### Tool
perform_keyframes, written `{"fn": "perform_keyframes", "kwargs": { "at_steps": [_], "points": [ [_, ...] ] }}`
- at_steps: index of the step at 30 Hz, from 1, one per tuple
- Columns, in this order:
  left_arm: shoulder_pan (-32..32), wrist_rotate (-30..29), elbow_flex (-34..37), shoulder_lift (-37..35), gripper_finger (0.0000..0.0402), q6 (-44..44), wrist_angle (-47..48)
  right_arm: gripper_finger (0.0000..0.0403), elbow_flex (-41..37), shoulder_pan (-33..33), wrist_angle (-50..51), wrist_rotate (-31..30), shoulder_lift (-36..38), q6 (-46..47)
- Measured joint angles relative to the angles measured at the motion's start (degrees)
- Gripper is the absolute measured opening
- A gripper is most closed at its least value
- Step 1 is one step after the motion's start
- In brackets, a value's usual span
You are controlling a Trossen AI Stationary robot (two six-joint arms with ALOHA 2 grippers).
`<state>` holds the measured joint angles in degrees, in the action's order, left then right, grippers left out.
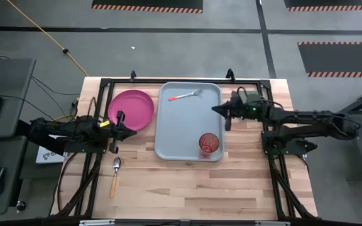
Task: Pick and place plate/cup/fork/spoon on tray
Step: Put the pink plate on the gray serving tray to the bottom of the orange glass
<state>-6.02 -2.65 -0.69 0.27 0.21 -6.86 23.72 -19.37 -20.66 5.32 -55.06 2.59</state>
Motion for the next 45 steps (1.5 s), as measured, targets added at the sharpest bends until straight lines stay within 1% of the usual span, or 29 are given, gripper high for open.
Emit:
{"fn": "perform_keyframes", "kwargs": {
  "at_steps": [3, 5, 7, 9, 13, 16, 19, 22, 24, 27, 30, 35, 40, 45],
  "points": [
    [0.0, 0.0, 0.0, 0.0, 0.0001, -0.5, -3.6, 0.0000, -0.6, 0.3, -4.1, -1.9, 1.1, 0.0],
    [0.0, -1.8, 0.0, 0.1, 0.0001, -1.1, -6.3, 0.0000, -0.6, 0.3, -4.4, -2.2, 1.1, 0.0],
    [0.0, -7.7, -0.1, 1.4, 0.0003, -2.1, -8.5, 0.0000, -0.6, 0.2, -3.9, -2.2, 1.1, -0.3],
    [0.1, -13.1, -0.4, 3.1, 0.0013, -3.6, -7.4, 0.0000, -0.6, 0.3, -2.6, -2.4, 1.1, -1.2],
    [0.6, -19.6, -3.4, 9.1, 0.0060, -5.1, -5.0, 0.0000, -0.6, 0.3, -0.7, -4.2, 1.1, -1.5],
    [2.3, -23.4, -8.4, 14.9, 0.0111, -8.1, 3.0, 0.0000, -0.6, 0.3, 0.0, -5.7, 1.1, -1.5],
    [4.5, -23.1, -14.5, 21.9, 0.0163, -14.1, 15.7, 0.0000, -0.7, 0.3, 0.4, -6.3, 1.0, -1.5],
    [6.7, -19.6, -19.5, 30.1, 0.0206, -20.8, 27.8, 0.0000, -0.7, 0.3, 0.3, -6.3, 1.0, -1.5],
    [7.7, -17.1, -20.7, 35.2, 0.0225, -24.2, 32.4, 0.0000, -0.7, 0.3, 0.3, -6.3, 1.0, -1.5],
    [8.4, -14.1, -20.8, 42.1, 0.0238, -24.0, 33.0, 0.0000, -0.6, 0.3, 0.3, -6.3, 1.0, -1.2],
    [8.4, -13.4, -20.9, 47.9, 0.0241, -23.3, 32.0, 0.0000, -0.6, 0.3, 0.5, -6.3, 1.0, -1.0],
    [8.4, -12.8, -20.9, 54.0, 0.0241, -25.0, 30.0, 0.0000, -0.6, 0.3, 1.6, -6.3, 1.0, -1.1],
    [8.5, -15.9, -20.9, 59.7, 0.0241, -26.4, 30.8, 0.0000, -0.6, 0.3, 1.6, -6.2, 1.0, -1.0],
    [11.0, -16.1, -20.9, 65.5, 0.0241, -30.5, 30.9, 0.0000, -0.6, 0.3, 1.6, -6.2, 1.0, -0.9]
  ]
}}
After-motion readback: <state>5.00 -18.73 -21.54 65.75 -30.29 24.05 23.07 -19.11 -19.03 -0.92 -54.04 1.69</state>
